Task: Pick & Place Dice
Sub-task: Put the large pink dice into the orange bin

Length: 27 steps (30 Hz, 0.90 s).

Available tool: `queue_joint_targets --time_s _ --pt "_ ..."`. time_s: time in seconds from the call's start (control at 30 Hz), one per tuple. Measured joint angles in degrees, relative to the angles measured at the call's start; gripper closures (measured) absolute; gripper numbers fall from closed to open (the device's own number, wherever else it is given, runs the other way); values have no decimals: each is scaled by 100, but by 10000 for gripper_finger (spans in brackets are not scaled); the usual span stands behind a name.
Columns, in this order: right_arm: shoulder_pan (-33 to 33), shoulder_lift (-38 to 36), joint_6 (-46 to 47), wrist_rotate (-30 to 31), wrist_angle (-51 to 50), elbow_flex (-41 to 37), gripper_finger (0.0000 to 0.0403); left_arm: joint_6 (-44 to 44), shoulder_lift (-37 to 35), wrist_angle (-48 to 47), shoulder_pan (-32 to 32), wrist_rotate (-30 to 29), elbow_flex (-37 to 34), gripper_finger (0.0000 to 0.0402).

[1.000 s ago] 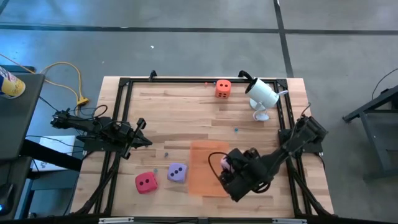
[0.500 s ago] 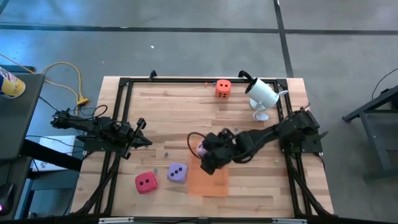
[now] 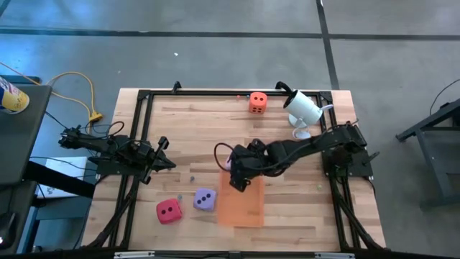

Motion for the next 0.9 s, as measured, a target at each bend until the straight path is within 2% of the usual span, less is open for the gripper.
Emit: queue_joint_targets --time_s 0.63,0.9 --pt "-79 2 123 -182 204 -520 51 -1 -1 -1 -1 0 0 401" --pt "-257 2 106 -473 275 -986 51 -2 0 0 0 0 0 401"
